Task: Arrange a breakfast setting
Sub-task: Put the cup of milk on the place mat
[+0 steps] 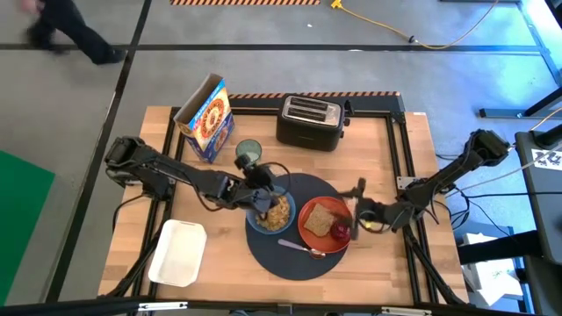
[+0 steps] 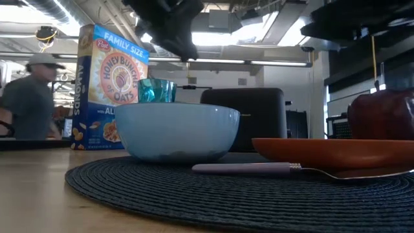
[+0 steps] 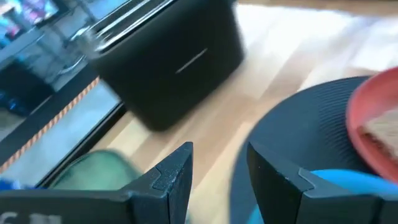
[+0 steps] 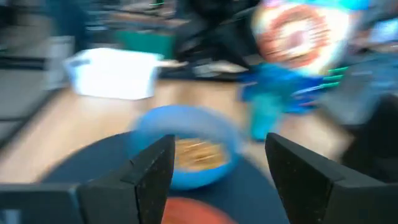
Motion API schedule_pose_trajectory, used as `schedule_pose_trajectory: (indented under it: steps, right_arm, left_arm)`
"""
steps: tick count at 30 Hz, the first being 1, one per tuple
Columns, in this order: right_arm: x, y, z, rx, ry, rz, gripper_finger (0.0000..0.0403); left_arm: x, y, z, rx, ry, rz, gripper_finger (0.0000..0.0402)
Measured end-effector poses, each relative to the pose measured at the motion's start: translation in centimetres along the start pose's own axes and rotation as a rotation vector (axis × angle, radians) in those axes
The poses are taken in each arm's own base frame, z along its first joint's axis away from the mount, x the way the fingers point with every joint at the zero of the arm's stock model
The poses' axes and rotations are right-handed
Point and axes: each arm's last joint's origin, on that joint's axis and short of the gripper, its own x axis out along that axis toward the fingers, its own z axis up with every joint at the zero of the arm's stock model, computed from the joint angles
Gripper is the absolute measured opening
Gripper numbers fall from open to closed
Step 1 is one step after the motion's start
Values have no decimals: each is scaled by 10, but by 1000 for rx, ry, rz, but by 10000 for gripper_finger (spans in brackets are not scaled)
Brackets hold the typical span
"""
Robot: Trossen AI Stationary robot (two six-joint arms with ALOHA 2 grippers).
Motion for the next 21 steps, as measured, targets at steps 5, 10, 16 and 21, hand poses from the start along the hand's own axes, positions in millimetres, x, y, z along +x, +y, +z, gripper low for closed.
schedule_pose_trajectory:
  steps: [5, 10, 16, 21]
  right_arm:
    - [16, -20, 14, 19, -19, -201, 230]
    - [30, -34, 35, 101, -64, -160, 230]
    - [37, -43, 51, 105, -60, -151, 230]
    - [35, -49, 57, 93, -63, -183, 230]
  left_arm:
    - [5, 23, 5, 33, 63, 5, 147]
    - [25, 69, 33, -33, 158, -174, 147]
    - [57, 102, 29, -80, 348, -347, 147]
    - [65, 113, 28, -117, 388, -396, 147]
